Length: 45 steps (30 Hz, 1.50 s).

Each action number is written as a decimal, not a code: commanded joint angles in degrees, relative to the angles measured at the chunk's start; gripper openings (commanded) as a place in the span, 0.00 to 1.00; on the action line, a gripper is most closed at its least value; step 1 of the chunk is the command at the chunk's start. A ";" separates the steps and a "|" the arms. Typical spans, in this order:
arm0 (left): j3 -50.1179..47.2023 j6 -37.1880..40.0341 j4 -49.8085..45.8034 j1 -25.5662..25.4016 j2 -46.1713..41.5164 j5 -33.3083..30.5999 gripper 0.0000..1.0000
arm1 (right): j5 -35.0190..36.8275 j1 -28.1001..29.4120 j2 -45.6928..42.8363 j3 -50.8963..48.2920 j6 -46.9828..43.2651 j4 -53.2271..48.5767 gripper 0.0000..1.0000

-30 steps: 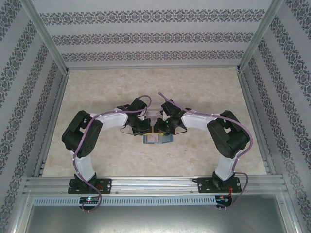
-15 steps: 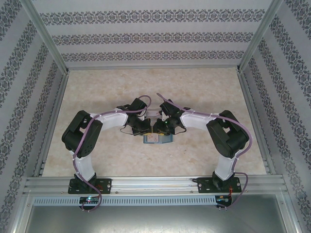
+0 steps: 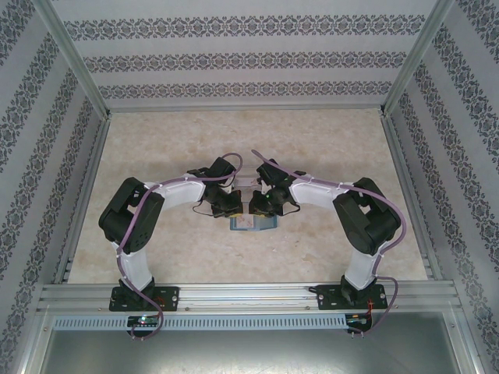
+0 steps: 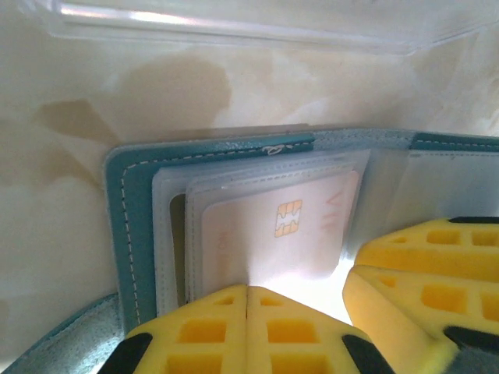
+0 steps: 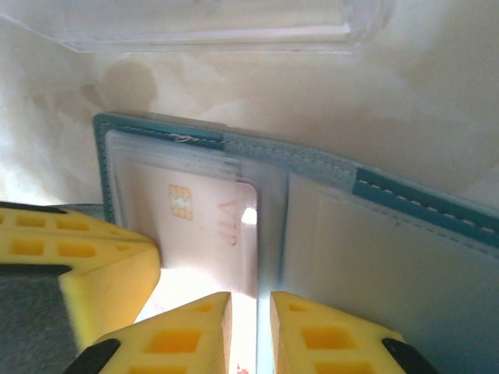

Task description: Take the credit cards out of the card holder

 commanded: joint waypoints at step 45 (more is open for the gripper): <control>0.17 1.41 -3.51 -0.57 -0.45 -1.55 0.03 | -4.57 0.98 3.57 -0.11 1.80 4.41 0.09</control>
